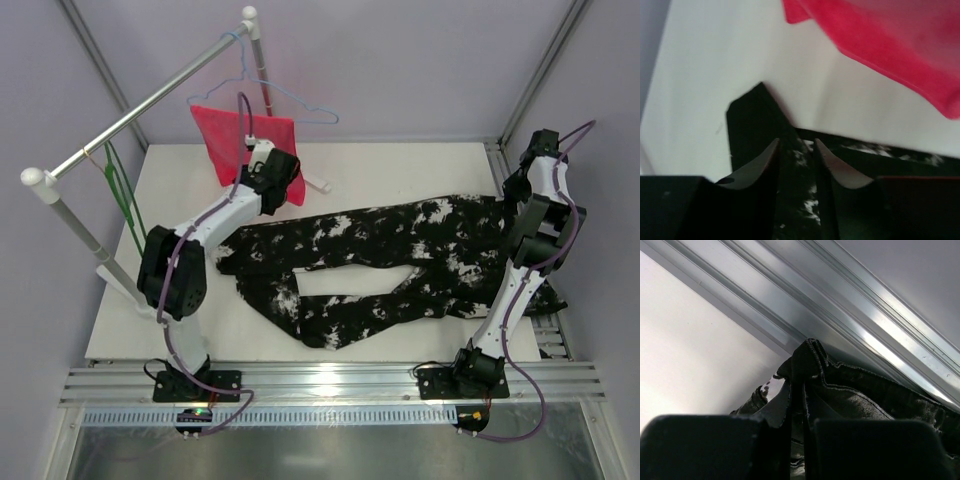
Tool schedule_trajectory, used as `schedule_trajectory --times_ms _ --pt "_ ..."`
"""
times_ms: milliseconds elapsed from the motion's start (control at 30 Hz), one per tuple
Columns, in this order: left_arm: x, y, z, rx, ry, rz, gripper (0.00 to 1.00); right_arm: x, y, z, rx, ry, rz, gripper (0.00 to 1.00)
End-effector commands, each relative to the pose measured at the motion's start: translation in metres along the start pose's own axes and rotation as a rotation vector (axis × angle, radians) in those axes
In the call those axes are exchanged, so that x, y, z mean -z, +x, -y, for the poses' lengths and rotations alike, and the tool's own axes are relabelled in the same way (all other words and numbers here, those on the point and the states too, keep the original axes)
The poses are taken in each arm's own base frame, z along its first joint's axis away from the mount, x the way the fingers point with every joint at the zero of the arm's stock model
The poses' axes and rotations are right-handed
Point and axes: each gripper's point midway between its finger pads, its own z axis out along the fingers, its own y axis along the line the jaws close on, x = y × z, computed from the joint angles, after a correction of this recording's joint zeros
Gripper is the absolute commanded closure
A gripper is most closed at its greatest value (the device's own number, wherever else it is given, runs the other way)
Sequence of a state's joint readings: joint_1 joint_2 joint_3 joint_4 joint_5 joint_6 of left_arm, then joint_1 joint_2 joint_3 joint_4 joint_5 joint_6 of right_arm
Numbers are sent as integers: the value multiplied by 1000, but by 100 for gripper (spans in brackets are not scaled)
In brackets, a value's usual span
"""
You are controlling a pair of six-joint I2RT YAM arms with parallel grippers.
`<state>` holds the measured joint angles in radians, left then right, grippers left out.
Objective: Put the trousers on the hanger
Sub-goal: Fold the trousers
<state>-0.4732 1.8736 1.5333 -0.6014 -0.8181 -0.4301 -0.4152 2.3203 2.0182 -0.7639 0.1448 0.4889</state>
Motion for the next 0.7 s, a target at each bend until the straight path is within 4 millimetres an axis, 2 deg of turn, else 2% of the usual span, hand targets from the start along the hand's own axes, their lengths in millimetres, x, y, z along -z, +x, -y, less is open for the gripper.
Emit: schedule_trajectory --times_ms 0,33,100,133,200,267,367,600,667 --pt "10 18 47 -46 172 -21 72 39 -63 15 -125 -29 176 96" --pt "5 30 49 -76 157 -44 82 38 -62 15 -125 -31 173 96" --pt "-10 58 46 -151 94 -113 93 39 -62 12 -121 -48 169 96" --pt "-13 62 46 -173 77 -126 99 40 -62 12 -121 -49 172 97" --pt "-23 81 41 -242 35 -171 100 40 -62 12 -119 -51 169 96" --pt "-27 90 37 -265 16 -198 100 40 -63 11 -121 -55 170 96" --pt "-30 99 22 -285 -45 -216 100 38 -62 10 -120 -58 165 96" --pt "-45 123 7 -320 -94 -314 100 35 -59 10 -122 -61 158 96" --pt "-50 131 -5 -334 -144 -344 100 35 -60 11 -122 -57 161 96"
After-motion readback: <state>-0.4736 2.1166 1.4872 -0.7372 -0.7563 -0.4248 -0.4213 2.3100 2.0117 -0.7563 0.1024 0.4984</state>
